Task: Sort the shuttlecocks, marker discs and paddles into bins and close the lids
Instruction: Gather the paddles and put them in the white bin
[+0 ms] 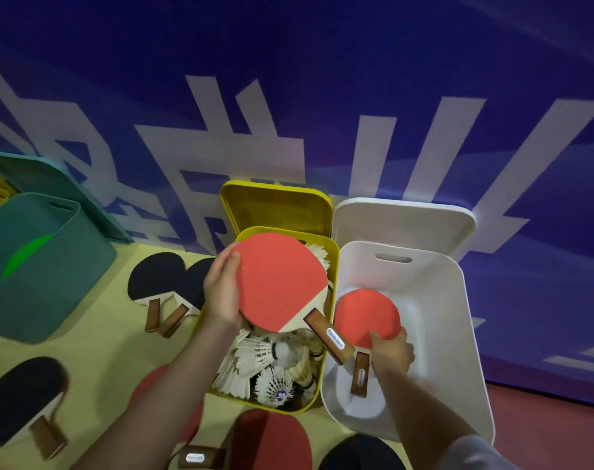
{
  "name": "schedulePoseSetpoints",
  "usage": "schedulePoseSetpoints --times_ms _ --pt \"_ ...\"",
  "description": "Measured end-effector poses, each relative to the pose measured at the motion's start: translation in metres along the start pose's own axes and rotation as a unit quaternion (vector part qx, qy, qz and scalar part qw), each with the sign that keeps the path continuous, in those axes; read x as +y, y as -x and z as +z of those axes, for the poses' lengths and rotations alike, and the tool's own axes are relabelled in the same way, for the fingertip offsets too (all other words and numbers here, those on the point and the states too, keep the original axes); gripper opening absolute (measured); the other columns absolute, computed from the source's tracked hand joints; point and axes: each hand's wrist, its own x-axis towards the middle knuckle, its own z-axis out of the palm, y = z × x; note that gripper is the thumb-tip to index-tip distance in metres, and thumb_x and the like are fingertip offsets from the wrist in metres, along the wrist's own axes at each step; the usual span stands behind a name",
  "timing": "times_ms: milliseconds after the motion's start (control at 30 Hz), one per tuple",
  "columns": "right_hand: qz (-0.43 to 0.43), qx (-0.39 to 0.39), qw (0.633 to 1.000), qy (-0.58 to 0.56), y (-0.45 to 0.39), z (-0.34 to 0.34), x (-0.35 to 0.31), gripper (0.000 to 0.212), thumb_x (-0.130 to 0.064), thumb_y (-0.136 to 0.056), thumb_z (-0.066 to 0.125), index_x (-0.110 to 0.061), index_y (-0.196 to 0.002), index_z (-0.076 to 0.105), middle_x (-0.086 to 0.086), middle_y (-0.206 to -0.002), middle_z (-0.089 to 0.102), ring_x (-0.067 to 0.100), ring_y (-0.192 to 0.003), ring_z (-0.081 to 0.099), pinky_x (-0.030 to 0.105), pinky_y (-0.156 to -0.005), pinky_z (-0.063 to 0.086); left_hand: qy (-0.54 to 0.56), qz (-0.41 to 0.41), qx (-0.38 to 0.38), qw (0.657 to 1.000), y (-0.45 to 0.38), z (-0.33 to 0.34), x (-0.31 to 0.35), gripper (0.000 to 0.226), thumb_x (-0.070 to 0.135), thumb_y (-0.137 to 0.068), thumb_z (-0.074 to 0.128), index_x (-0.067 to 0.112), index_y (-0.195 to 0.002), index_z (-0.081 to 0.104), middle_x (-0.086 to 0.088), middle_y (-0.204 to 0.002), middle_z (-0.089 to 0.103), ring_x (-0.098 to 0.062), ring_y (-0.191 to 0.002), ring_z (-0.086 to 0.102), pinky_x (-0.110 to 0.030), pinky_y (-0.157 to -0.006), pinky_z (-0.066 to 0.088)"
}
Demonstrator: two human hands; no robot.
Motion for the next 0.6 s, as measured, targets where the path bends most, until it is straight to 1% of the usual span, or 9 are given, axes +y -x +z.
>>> schedulePoseSetpoints --times_ms 100,200,233,300,367,400,433,500,600 --pt "0.013 -0.003 0.995 0.098 0.0 -0.005 -0.005 0.063 -0.044 -0.079 0.063 -0.017 -0.131 0.04 0.02 -0.123 0.042 0.037 -0.119 0.038 0.051 -0.096 0.04 -0.01 0.006 -0.034 0.999 0.005 0.01 -0.003 0.022 0.028 -0.098 0.049 0.031 -0.115 0.064 0.001 -0.119 0.065 -0.021 -0.108 0.061 -0.044 -0.088 0.052" --pt "0.07 -0.006 0.992 0.101 0.003 -0.023 -0.032 0.057 -0.031 -0.077 0.06 -0.014 -0.128 0.042 0.019 -0.131 0.035 0.035 -0.124 0.034 0.048 -0.099 0.037 -0.019 0.006 -0.076 0.997 0.01 0.02 -0.001 0.026 0.03 -0.098 0.05 0.029 -0.12 0.062 -0.002 -0.122 0.064 -0.022 -0.109 0.062 -0.046 -0.092 0.051" --pt "0.076 -0.001 0.995 0.071 0.005 -0.03 -0.043 0.055 -0.03 -0.08 0.058 -0.012 -0.13 0.042 0.019 -0.133 0.037 0.036 -0.125 0.036 0.047 -0.1 0.037 -0.019 0.009 -0.088 0.996 0.012 0.024 0.002 0.025 0.03 -0.098 0.05 0.028 -0.12 0.062 -0.002 -0.121 0.065 -0.022 -0.108 0.062 -0.044 -0.09 0.052" --pt "0.021 -0.014 0.998 -0.064 0.018 -0.048 -0.068 0.053 -0.035 -0.088 0.055 -0.013 -0.134 0.044 0.018 -0.131 0.049 0.035 -0.12 0.047 0.047 -0.1 0.042 -0.017 0.018 -0.106 0.994 0.017 0.032 0.007 0.024 0.027 -0.097 0.051 0.026 -0.118 0.063 -0.002 -0.118 0.066 -0.022 -0.105 0.063 -0.037 -0.082 0.052" --pt "-0.052 -0.095 0.962 -0.251 0.048 -0.069 -0.09 0.034 -0.034 -0.093 0.053 -0.016 -0.121 0.056 0.01 -0.107 0.065 0.027 -0.097 0.061 0.041 -0.086 0.051 -0.019 0.024 -0.133 0.991 0.022 0.04 0.011 0.025 0.024 -0.097 0.052 0.025 -0.118 0.064 0.0 -0.116 0.066 -0.019 -0.102 0.063 -0.032 -0.075 0.051" --pt "-0.09 -0.14 0.938 -0.304 0.069 -0.082 -0.1 0.024 -0.032 -0.095 0.05 -0.019 -0.112 0.06 0.005 -0.095 0.068 0.023 -0.086 0.063 0.035 -0.075 0.052 -0.025 0.025 -0.152 0.988 0.025 0.043 0.011 0.025 0.024 -0.097 0.053 0.025 -0.119 0.064 0.0 -0.116 0.067 -0.018 -0.101 0.063 -0.031 -0.074 0.05" --pt "-0.134 -0.168 0.925 -0.313 0.087 -0.094 -0.109 0.024 -0.033 -0.097 0.046 -0.021 -0.111 0.062 0.001 -0.093 0.068 0.019 -0.084 0.064 0.029 -0.07 0.051 -0.033 0.025 -0.173 0.984 0.028 0.046 0.011 0.024 0.025 -0.096 0.053 0.027 -0.117 0.065 0.0 -0.117 0.067 -0.018 -0.101 0.064 -0.031 -0.075 0.051" --pt "-0.198 -0.169 0.916 -0.306 0.115 -0.112 -0.12 0.032 -0.038 -0.099 0.038 -0.03 -0.118 0.063 -0.006 -0.108 0.067 0.011 -0.098 0.063 0.026 -0.077 0.051 -0.039 0.023 -0.208 0.977 0.035 0.05 0.012 0.022 0.025 -0.096 0.053 0.03 -0.113 0.066 0.0 -0.117 0.067 -0.019 -0.102 0.064 -0.032 -0.078 0.051" --pt "-0.235 -0.129 0.906 -0.327 0.139 -0.129 -0.119 0.037 -0.049 -0.098 0.036 -0.037 -0.125 0.059 -0.008 -0.128 0.058 0.011 -0.116 0.056 0.036 -0.101 0.045 -0.052 0.048 -0.238 0.969 0.042 0.055 0.012 0.02 0.025 -0.097 0.051 0.032 -0.109 0.066 0.001 -0.114 0.067 -0.018 -0.103 0.063 -0.032 -0.079 0.051"
